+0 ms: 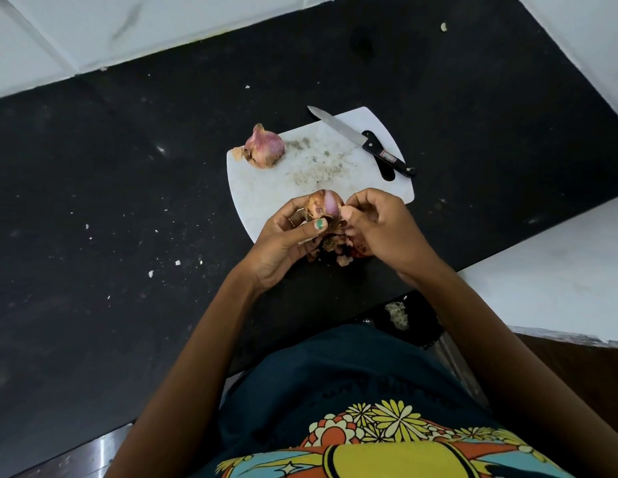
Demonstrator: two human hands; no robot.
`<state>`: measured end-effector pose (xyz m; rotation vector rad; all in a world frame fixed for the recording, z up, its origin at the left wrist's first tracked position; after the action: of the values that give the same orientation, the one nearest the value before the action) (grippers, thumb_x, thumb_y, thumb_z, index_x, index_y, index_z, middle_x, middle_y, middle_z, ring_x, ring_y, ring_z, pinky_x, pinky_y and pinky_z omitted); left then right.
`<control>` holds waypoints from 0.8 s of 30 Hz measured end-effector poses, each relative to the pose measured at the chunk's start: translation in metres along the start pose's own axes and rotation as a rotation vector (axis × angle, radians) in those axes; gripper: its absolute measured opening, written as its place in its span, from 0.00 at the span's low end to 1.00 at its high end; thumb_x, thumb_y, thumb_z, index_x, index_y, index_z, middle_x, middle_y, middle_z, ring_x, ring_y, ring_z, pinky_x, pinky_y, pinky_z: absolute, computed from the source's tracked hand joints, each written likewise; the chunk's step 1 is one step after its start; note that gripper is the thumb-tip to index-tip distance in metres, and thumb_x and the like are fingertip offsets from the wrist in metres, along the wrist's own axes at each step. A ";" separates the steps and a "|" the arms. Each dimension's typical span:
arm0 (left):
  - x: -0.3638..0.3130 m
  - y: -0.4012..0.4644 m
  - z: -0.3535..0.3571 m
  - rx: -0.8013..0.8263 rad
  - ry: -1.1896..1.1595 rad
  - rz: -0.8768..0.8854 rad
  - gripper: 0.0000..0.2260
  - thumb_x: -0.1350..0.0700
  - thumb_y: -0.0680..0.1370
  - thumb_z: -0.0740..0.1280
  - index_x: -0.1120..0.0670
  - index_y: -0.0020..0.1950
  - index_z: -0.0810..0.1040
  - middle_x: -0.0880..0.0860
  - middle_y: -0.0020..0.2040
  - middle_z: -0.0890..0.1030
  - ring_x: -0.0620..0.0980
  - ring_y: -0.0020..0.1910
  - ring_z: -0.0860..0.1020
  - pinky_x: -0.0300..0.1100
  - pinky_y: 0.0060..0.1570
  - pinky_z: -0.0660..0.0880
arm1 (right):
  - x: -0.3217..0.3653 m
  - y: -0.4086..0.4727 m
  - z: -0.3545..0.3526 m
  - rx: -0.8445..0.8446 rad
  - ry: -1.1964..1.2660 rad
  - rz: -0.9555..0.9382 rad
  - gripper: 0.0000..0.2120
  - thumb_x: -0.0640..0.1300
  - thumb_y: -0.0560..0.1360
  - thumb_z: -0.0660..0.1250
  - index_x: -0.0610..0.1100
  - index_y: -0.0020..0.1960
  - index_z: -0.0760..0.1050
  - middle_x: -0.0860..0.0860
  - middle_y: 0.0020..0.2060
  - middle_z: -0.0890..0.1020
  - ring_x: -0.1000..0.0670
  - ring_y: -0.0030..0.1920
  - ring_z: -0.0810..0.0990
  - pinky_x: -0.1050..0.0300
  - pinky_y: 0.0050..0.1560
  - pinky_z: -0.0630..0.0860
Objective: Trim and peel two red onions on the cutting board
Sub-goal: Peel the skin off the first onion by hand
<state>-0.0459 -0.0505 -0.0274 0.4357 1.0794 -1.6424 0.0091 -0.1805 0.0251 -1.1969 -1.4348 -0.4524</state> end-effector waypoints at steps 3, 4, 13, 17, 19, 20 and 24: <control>0.000 0.001 -0.003 0.015 0.010 -0.019 0.18 0.62 0.71 0.69 0.53 0.59 0.76 0.50 0.50 0.80 0.44 0.45 0.79 0.36 0.44 0.76 | -0.003 0.002 -0.002 0.007 0.091 0.040 0.06 0.38 0.80 0.62 0.44 0.45 0.74 0.49 0.37 0.79 0.58 0.34 0.78 0.65 0.39 0.77; 0.000 0.001 -0.003 0.019 0.010 -0.025 0.18 0.62 0.71 0.68 0.53 0.60 0.76 0.50 0.50 0.80 0.44 0.44 0.79 0.36 0.44 0.76 | -0.004 0.003 -0.002 0.007 0.117 0.052 0.06 0.38 0.80 0.61 0.44 0.45 0.73 0.49 0.36 0.78 0.58 0.34 0.78 0.66 0.39 0.77; 0.007 0.002 -0.002 0.062 0.010 -0.083 0.18 0.57 0.73 0.66 0.53 0.62 0.75 0.52 0.53 0.80 0.46 0.50 0.77 0.39 0.47 0.74 | -0.020 0.010 -0.007 -0.149 0.272 0.138 0.07 0.37 0.80 0.60 0.44 0.44 0.71 0.48 0.37 0.78 0.54 0.35 0.78 0.61 0.40 0.79; 0.007 0.001 0.000 0.096 -0.033 -0.106 0.16 0.56 0.73 0.68 0.54 0.61 0.76 0.50 0.50 0.81 0.45 0.47 0.77 0.37 0.43 0.76 | -0.024 0.011 -0.006 -0.212 0.360 0.172 0.07 0.36 0.81 0.59 0.43 0.45 0.70 0.46 0.37 0.78 0.52 0.33 0.79 0.63 0.35 0.78; 0.007 0.001 0.001 0.130 -0.071 -0.110 0.23 0.52 0.67 0.77 0.54 0.60 0.77 0.51 0.50 0.81 0.45 0.47 0.78 0.37 0.42 0.77 | -0.028 0.012 -0.004 -0.226 0.432 0.208 0.05 0.36 0.81 0.58 0.42 0.47 0.69 0.44 0.37 0.78 0.51 0.32 0.79 0.63 0.34 0.78; 0.008 0.001 0.002 0.146 -0.087 -0.115 0.28 0.49 0.63 0.80 0.54 0.60 0.77 0.51 0.51 0.81 0.45 0.47 0.78 0.37 0.42 0.77 | -0.030 0.012 -0.002 -0.239 0.463 0.230 0.04 0.36 0.81 0.58 0.40 0.48 0.69 0.44 0.36 0.78 0.51 0.31 0.79 0.63 0.33 0.78; 0.011 -0.001 0.007 0.201 -0.135 -0.142 0.29 0.48 0.61 0.81 0.55 0.58 0.78 0.52 0.50 0.80 0.45 0.46 0.78 0.38 0.42 0.77 | -0.039 0.012 -0.001 -0.323 0.479 0.282 0.02 0.35 0.81 0.58 0.39 0.50 0.68 0.44 0.35 0.77 0.55 0.24 0.77 0.63 0.29 0.78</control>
<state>-0.0492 -0.0625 -0.0315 0.3787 0.8653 -1.8880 0.0131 -0.1916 -0.0140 -1.4055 -0.7879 -0.7348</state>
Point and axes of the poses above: each hand's wrist, its own y-axis towards the middle knuckle, its own z-axis out of the palm, x = y × z, the point moved 6 cm from there along y, towards the middle knuckle
